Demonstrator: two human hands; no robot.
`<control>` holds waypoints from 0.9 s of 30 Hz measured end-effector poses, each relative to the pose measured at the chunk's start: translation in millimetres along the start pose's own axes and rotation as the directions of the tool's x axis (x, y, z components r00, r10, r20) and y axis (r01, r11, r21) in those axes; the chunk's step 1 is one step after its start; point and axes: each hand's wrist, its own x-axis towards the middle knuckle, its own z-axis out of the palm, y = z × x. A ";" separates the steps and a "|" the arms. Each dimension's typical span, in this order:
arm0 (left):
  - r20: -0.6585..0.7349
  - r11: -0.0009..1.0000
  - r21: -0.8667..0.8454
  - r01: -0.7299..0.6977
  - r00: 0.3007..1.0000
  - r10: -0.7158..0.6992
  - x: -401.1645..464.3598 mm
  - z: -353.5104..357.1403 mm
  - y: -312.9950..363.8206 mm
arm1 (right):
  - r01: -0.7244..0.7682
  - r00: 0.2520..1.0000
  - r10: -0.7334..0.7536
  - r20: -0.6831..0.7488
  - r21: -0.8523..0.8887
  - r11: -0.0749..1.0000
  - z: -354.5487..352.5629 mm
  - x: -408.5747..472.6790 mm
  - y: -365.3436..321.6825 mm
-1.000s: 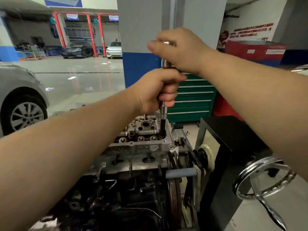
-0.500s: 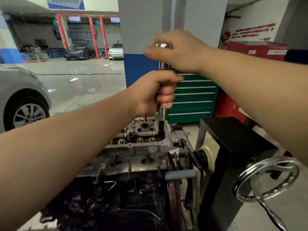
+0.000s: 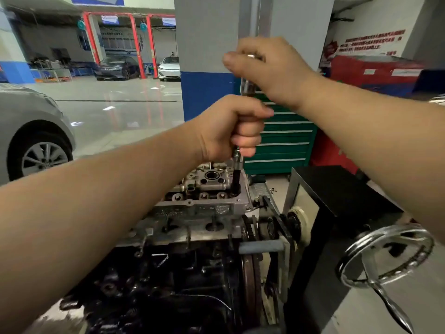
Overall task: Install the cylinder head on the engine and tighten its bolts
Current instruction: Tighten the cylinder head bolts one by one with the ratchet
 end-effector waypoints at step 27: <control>-0.729 0.956 0.157 -0.247 0.624 0.281 -2.5 42.8 -22.5 | -0.106 0.980 -0.049 -0.192 -0.719 0.686 14.3 15.2 -36.4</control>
